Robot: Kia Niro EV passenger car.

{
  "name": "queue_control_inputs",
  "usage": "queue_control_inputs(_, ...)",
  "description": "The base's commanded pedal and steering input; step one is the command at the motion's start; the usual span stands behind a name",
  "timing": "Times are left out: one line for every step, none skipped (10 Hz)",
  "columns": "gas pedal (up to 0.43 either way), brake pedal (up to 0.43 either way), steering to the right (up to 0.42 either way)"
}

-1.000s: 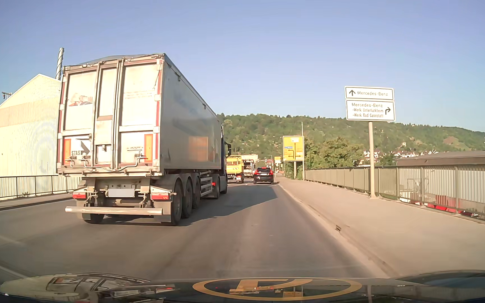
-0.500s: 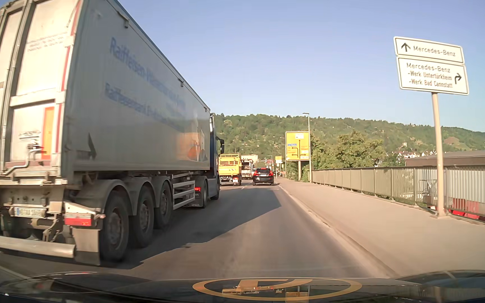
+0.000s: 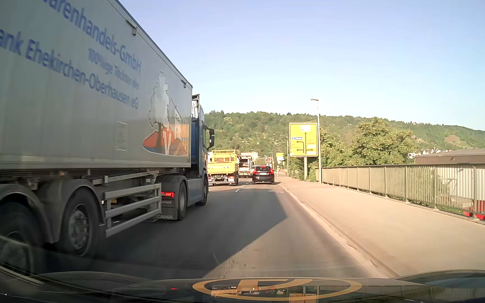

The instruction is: Follow the waypoints while adhering to traffic rules and regulations

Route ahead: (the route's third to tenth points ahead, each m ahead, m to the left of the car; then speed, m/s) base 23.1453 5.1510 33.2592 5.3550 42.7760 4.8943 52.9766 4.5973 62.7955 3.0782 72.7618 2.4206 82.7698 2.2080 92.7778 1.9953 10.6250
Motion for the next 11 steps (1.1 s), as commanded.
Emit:
queue_control_inputs(0.039, 0.0, -0.001)
queue_control_inputs(0.028, 0.0, 0.0)
queue_control_inputs(0.028, 0.0, -0.001)
queue_control_inputs(0.008, 0.0, -0.001)
queue_control_inputs(0.0, 0.0, 0.0)
queue_control_inputs(0.0, 0.0, 0.0)
queue_control_inputs(0.0, 0.0, 0.0)
queue_control_inputs(0.0, 0.0, 0.0)
queue_control_inputs(0.0, 0.0, 0.0)
queue_control_inputs(0.0, 0.0, 0.0)
queue_control_inputs(0.0, 0.0, -0.001)
